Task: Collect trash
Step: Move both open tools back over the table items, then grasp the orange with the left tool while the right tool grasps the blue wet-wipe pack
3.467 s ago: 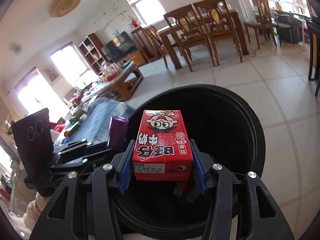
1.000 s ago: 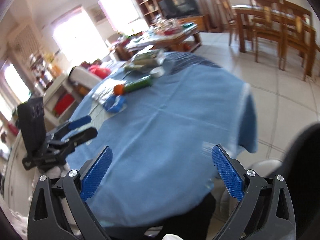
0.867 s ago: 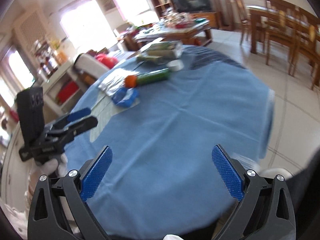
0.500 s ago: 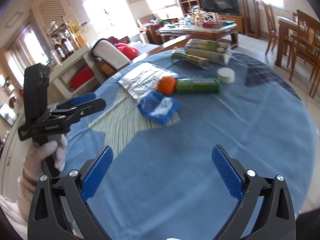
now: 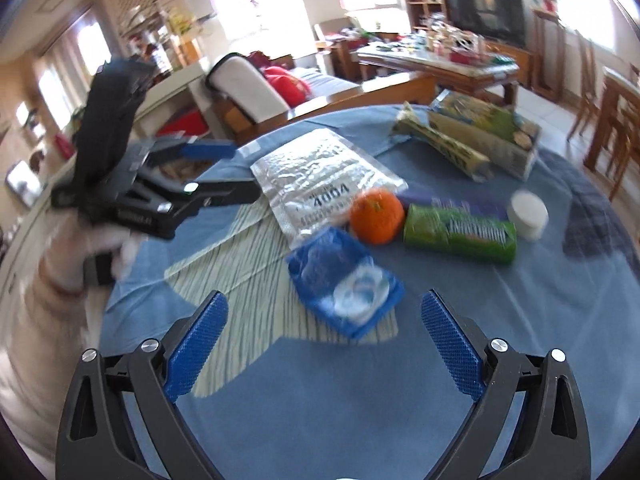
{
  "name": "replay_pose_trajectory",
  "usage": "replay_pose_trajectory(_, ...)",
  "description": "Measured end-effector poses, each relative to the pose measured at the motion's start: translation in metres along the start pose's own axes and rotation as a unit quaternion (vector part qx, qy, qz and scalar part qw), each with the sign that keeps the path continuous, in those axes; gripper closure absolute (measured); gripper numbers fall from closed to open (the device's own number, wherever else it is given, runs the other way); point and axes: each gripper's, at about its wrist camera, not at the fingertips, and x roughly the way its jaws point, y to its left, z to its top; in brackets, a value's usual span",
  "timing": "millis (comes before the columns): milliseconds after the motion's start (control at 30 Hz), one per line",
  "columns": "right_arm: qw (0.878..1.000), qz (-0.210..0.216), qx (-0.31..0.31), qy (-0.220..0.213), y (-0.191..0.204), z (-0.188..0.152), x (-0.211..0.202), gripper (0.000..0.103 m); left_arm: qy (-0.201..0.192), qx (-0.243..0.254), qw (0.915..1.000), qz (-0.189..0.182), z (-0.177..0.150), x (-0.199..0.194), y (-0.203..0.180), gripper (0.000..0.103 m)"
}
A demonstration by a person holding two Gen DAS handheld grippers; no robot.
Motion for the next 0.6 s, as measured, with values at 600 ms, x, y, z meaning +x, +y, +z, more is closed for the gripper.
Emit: replay_pose_trajectory(600,0.997,0.045,-0.054,0.037,-0.01,0.003,0.035,0.007,0.085,0.323,0.9336,-0.129,0.037,0.065,-0.013,0.005)
